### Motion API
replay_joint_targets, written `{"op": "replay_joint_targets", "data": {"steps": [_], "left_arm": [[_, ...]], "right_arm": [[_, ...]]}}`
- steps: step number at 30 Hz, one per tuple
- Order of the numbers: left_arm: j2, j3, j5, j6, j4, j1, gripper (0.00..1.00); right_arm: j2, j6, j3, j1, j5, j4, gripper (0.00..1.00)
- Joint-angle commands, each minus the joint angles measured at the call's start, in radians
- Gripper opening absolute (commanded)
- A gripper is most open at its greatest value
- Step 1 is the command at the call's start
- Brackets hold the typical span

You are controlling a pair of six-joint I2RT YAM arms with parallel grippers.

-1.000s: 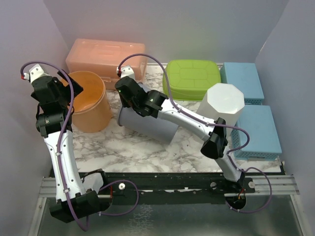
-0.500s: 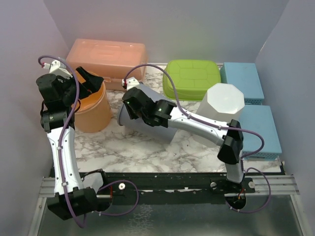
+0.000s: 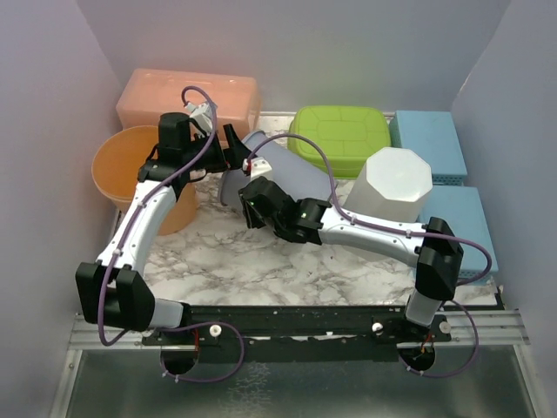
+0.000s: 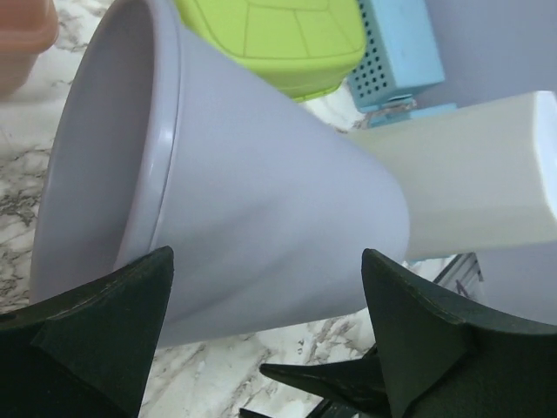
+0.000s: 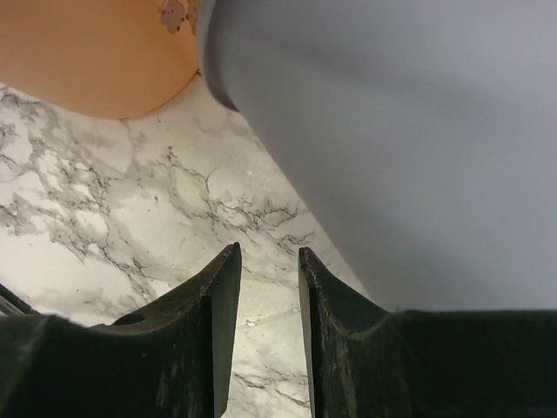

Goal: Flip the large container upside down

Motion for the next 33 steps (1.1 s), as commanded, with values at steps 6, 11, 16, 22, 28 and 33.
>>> {"op": "replay_joint_targets", "data": {"steps": [6, 11, 16, 22, 28, 33], "left_arm": [[-0.008, -0.02, -0.25, 0.112, 0.038, -0.02, 0.92], [-0.053, -0.029, -0.271, 0.124, 0.047, -0.022, 0.91], [-0.062, -0.021, -0.336, 0.156, 0.074, -0.022, 0.96], [0.005, -0.009, -0.327, 0.148, 0.088, -0.022, 0.97], [0.103, 0.025, -0.236, 0.223, 0.145, -0.023, 0.99], [0.161, 0.054, -0.183, 0.296, 0.155, -0.019, 0.99]], "right_arm": [[-0.087, 0.072, -0.084, -0.003, 0.066, 0.072, 0.4], [-0.106, 0.103, -0.087, -0.007, 0.094, 0.05, 0.4], [-0.157, 0.108, -0.069, -0.032, 0.124, 0.049, 0.42], [-0.113, 0.119, 0.095, -0.143, 0.109, -0.101, 0.48], [-0.062, 0.123, 0.17, -0.264, -0.02, -0.131, 0.53], [-0.058, 0.129, 0.165, -0.297, -0.097, -0.117, 0.55]]}}
